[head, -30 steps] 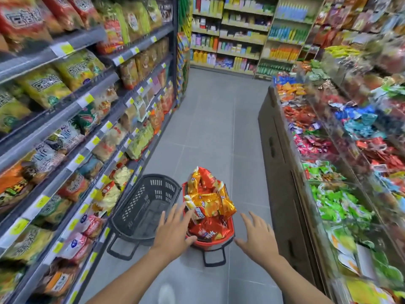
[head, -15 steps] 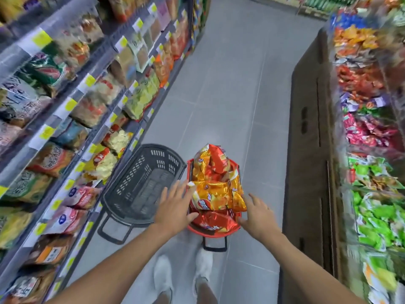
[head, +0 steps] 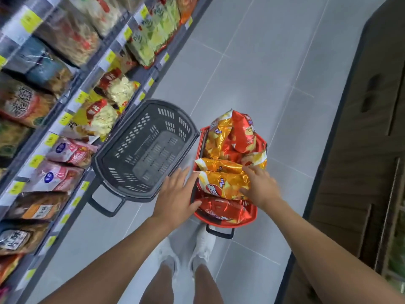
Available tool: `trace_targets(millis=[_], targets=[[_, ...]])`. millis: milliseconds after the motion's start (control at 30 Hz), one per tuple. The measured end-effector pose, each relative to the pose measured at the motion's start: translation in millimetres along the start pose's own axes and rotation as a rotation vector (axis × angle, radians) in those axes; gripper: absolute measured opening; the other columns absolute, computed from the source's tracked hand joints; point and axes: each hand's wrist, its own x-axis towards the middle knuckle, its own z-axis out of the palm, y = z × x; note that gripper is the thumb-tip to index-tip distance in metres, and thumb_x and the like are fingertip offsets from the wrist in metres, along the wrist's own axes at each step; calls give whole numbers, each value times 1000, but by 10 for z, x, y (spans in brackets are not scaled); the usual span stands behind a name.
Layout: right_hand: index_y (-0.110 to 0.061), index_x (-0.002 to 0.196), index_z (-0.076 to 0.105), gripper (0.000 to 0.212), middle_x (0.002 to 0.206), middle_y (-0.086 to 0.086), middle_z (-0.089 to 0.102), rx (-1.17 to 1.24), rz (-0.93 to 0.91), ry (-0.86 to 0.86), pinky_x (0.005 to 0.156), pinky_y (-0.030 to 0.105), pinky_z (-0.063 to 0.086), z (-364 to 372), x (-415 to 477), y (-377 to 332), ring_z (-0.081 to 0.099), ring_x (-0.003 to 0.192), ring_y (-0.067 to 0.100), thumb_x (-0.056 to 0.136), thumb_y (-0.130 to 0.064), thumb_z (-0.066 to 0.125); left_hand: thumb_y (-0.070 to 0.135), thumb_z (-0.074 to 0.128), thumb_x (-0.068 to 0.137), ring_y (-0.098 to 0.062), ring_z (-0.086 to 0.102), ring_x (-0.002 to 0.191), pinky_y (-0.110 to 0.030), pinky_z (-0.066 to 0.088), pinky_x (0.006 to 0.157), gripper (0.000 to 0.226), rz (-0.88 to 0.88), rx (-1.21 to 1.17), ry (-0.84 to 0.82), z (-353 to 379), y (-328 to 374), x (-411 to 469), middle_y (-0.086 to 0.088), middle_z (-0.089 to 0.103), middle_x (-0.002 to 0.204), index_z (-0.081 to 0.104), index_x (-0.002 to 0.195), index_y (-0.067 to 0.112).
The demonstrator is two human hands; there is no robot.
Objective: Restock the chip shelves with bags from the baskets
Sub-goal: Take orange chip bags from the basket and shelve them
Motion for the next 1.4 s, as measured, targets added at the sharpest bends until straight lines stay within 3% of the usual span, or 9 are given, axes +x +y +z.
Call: trace_targets(millis=[267,533,667,733,833,967,1100,1233,1400], targets=[[-37,137,58,48,118,4,56,-118,-84,21,97,46,48,335,245,54,52,115,30,90,-38,66,54,64,96,-28,8,161,-50,15,129,88,-44,-72,-37,383,-139,51,-4,14,174,16,165,28],[-29,126,66,29,119,-4,64,121,-213,-39,83,35,51,180,68,268,62,111,22,98,-32,65,64,59,94,-24,9,161,-45,17,129,92,-18,-108,-74,417,-76,7,0,13,174,13,165,28],[-28,111,73,17,103,-7,75,423,-162,-78,84,41,56,9,-78,420,69,96,18,97,-35,69,78,53,85,-19,29,154,-40,30,122,97,-85,-418,41,338,-62,52,1,31,167,28,161,23],[-24,105,75,13,98,-6,77,699,-87,-104,84,42,59,-66,-159,455,73,91,17,97,-32,69,74,61,86,-15,34,150,-33,31,117,94,-184,-615,108,308,-34,95,5,36,163,31,160,23],[-11,111,74,18,104,4,79,1113,-4,-129,82,37,63,-180,-308,412,76,96,27,98,-20,65,77,65,80,-11,40,146,-30,32,115,100,-367,-923,129,259,44,204,6,40,161,35,158,23],[-4,116,70,21,106,13,78,1405,101,-121,80,38,64,-177,-438,306,76,95,31,100,-15,61,67,64,90,-12,54,133,-35,40,115,84,-529,-1292,85,130,175,320,1,52,153,41,154,18],[-5,118,68,24,110,13,77,1563,160,-143,76,35,63,-112,-509,165,76,97,31,99,-18,62,62,53,93,7,61,105,-33,44,105,50,-471,-1441,-48,-54,354,361,21,67,115,55,131,31],[-6,117,69,24,112,14,77,1618,169,-168,86,42,63,-36,-572,4,75,100,34,98,-19,62,63,62,81,-4,74,103,-25,55,83,57,-377,-1510,-122,-144,503,426,13,77,117,61,128,31],[-7,119,69,28,115,13,76,1628,191,-189,99,53,55,85,-606,-109,74,104,35,97,-24,65,59,90,69,-24,76,107,-46,61,91,85,-449,-1586,-119,-63,525,503,0,77,121,54,138,26]])
